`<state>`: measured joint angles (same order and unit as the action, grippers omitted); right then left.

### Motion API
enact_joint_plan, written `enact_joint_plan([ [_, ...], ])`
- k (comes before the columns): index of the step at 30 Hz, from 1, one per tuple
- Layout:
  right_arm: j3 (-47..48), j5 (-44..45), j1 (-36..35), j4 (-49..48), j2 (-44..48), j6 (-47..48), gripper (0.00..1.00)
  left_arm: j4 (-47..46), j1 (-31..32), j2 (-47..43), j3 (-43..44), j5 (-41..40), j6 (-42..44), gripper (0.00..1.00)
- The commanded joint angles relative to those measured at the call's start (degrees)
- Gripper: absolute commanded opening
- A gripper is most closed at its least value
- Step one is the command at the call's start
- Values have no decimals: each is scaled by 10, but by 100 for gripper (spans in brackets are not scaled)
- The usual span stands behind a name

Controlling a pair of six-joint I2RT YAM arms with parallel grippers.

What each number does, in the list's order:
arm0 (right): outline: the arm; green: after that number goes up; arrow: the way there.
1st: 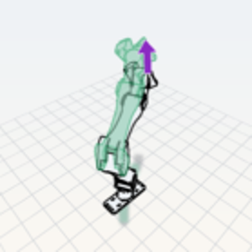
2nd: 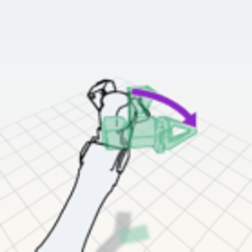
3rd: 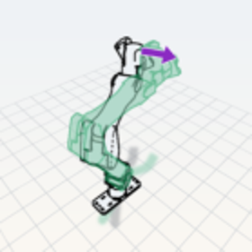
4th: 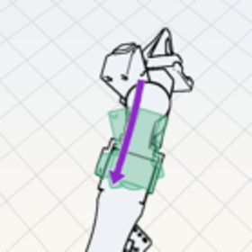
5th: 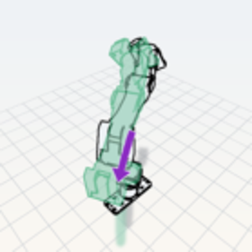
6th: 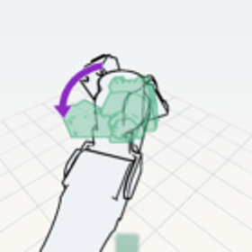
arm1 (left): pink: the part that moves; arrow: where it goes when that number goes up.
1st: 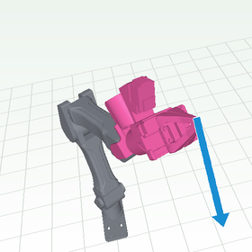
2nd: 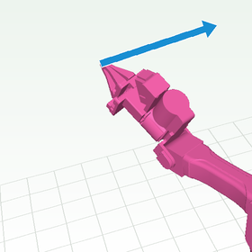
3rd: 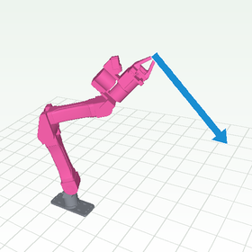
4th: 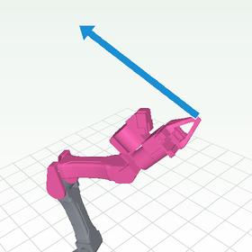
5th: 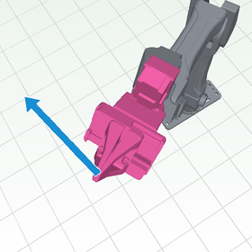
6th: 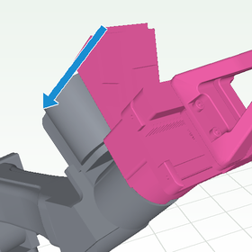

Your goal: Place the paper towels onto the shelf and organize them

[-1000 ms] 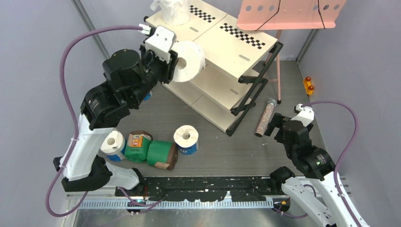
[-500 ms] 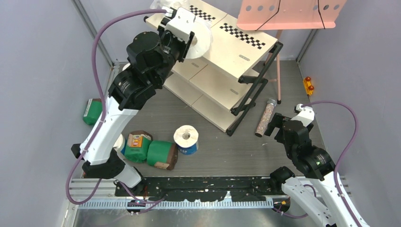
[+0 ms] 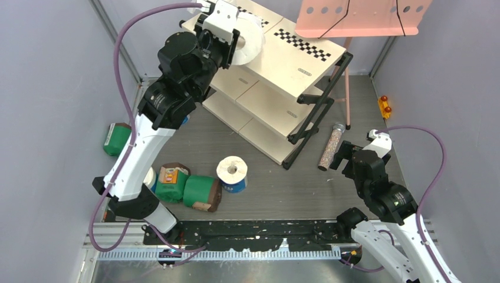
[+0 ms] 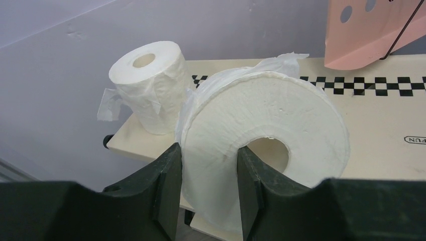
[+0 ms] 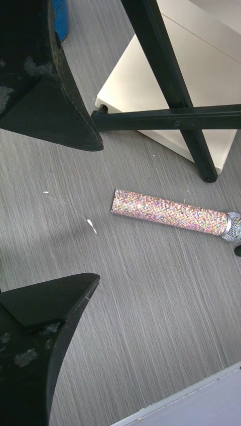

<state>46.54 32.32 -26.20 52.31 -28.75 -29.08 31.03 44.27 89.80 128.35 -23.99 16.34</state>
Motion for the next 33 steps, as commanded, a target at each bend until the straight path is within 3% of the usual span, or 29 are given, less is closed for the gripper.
enact_joint_plan([
  [1,-4,14,-3,-20,0,-8,99,-75,-12,1,27,21,-21,41],
  [33,-3,13,-3,-19,-4,-8,99,-115,-60,30,31,58,-75,86],
])
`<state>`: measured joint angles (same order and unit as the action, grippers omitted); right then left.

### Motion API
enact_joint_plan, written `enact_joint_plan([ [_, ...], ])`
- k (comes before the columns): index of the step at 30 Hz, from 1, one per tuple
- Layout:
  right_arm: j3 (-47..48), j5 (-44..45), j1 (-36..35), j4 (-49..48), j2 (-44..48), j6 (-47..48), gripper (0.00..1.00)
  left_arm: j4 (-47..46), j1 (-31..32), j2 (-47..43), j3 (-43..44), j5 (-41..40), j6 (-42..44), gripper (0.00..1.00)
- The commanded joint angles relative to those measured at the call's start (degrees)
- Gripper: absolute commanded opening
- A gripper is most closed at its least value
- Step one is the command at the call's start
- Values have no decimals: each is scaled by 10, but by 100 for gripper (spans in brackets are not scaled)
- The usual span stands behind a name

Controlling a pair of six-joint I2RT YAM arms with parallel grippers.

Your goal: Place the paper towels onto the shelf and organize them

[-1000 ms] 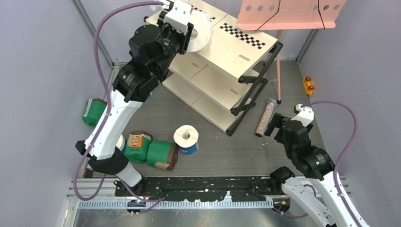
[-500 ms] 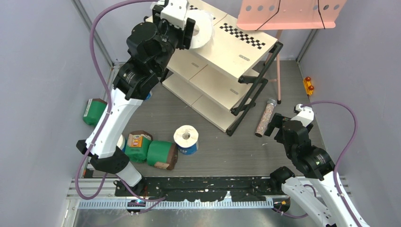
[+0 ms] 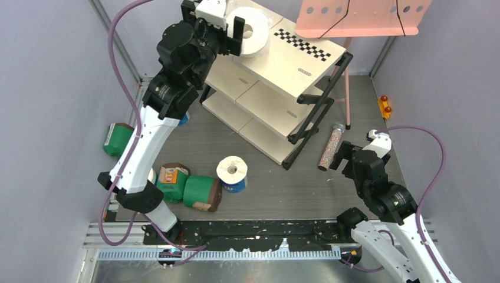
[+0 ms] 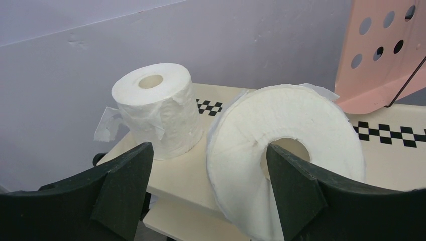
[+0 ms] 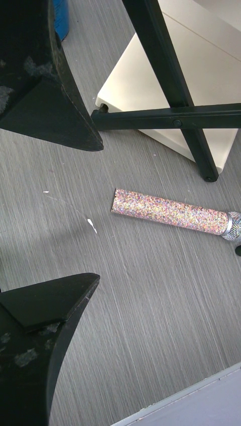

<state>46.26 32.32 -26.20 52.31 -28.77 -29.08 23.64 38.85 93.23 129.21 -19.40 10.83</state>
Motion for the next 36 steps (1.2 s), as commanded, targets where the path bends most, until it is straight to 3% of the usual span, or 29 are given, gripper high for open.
enact_joint_plan([
  [1,0,13,-3,-19,-3,-8,99,-40,-6,-6,24,13,-22,89],
  [8,-1,13,-3,-19,-4,-8,99,-30,-10,-13,28,14,-28,99],
  [21,-1,11,-3,-19,0,-8,99,13,-16,-77,-43,-15,-52,100],
  [29,0,11,-3,-19,-1,-7,99,74,-70,-194,-218,-78,-132,100],
  [36,0,1,-3,-23,-12,-2,99,136,-170,-293,-394,-87,-203,99],
])
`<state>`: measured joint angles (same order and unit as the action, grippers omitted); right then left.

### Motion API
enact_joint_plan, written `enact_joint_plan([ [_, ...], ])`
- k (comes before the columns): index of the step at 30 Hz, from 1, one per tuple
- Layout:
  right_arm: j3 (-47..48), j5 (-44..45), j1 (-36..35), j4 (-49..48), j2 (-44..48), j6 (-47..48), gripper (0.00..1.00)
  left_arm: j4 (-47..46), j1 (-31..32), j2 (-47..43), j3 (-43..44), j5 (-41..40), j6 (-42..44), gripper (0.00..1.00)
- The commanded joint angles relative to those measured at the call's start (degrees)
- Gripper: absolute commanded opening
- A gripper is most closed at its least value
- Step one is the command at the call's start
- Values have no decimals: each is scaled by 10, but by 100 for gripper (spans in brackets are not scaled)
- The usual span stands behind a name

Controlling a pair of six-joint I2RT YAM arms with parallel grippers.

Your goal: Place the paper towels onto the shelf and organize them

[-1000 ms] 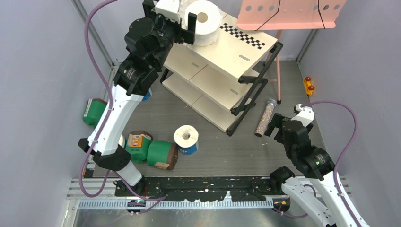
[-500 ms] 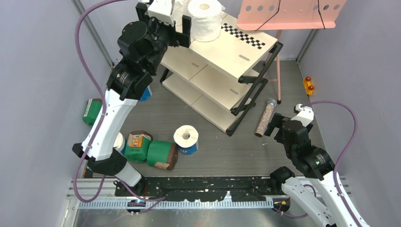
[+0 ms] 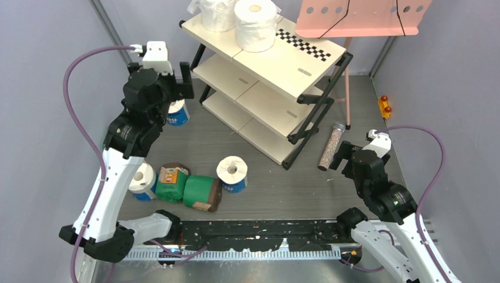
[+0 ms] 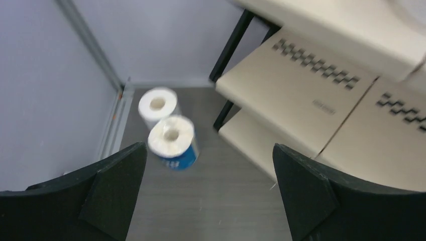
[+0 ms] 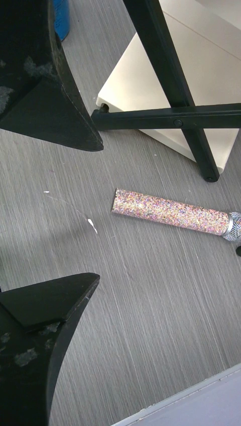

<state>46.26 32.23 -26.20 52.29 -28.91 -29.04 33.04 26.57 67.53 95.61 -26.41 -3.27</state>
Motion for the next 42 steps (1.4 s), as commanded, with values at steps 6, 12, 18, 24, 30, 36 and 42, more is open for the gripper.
enact_joint_plan([
  [6,-1,-5,-3,-26,-18,3,99,36,-180,-21,-127,50,-147,98],
  [12,-1,-3,-3,-26,-15,3,99,-3,-272,97,-99,97,-192,98],
  [18,0,2,-2,-22,-10,1,99,-30,-327,217,-38,108,-237,98],
  [24,0,4,-3,-22,-14,0,99,-82,-362,325,6,136,-270,94],
  [30,3,10,-3,-18,-20,-4,99,-95,-385,434,76,173,-295,88],
  [36,7,19,-3,-8,-29,-9,99,-84,-392,521,153,196,-312,80],
  [42,9,26,-3,-2,-38,-14,99,-62,-393,595,237,213,-319,71],
])
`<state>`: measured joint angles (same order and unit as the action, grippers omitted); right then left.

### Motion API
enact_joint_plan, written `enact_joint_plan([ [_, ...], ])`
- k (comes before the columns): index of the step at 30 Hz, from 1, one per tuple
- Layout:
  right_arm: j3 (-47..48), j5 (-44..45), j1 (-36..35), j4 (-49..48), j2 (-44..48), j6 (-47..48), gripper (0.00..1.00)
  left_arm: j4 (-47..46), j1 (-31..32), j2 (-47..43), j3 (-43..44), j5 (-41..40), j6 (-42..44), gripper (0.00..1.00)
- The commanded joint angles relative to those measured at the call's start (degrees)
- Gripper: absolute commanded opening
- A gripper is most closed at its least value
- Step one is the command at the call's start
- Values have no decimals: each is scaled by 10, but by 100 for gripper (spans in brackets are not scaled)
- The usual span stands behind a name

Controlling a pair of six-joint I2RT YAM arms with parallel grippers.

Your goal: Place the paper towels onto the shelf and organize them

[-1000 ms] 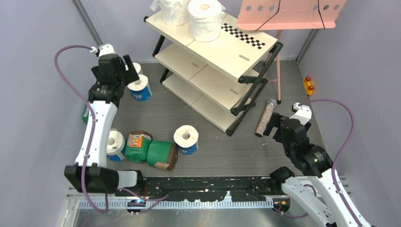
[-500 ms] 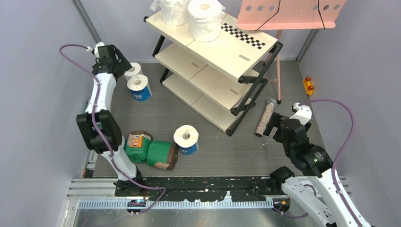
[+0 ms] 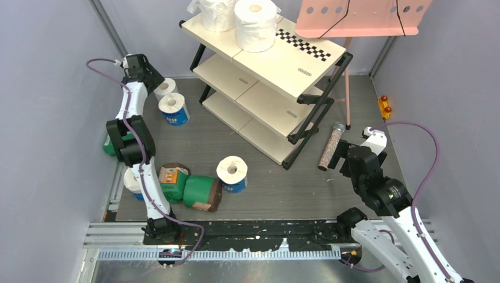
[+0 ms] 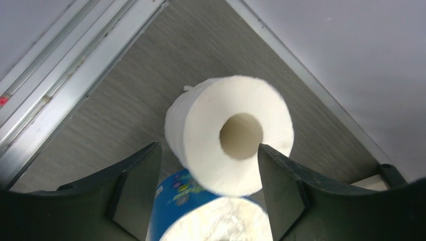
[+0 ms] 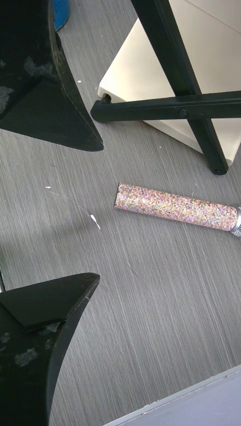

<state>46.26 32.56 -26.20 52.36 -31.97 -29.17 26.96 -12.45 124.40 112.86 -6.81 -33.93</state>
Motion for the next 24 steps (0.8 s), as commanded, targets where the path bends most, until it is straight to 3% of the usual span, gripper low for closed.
enact_joint_plan([
  [1,10,24,-3,-1,-8,-14,99,4,-4,34,72,16,-16,69],
  [7,11,31,-3,2,-14,-18,99,21,-6,43,69,-6,-37,58],
  [13,11,33,-3,3,-16,-19,99,19,-6,23,29,-43,-35,56],
  [20,11,31,-3,2,-22,-18,99,49,-6,61,72,-15,-26,54],
  [24,11,31,-3,2,-22,-18,99,46,-5,63,73,-9,-21,45],
])
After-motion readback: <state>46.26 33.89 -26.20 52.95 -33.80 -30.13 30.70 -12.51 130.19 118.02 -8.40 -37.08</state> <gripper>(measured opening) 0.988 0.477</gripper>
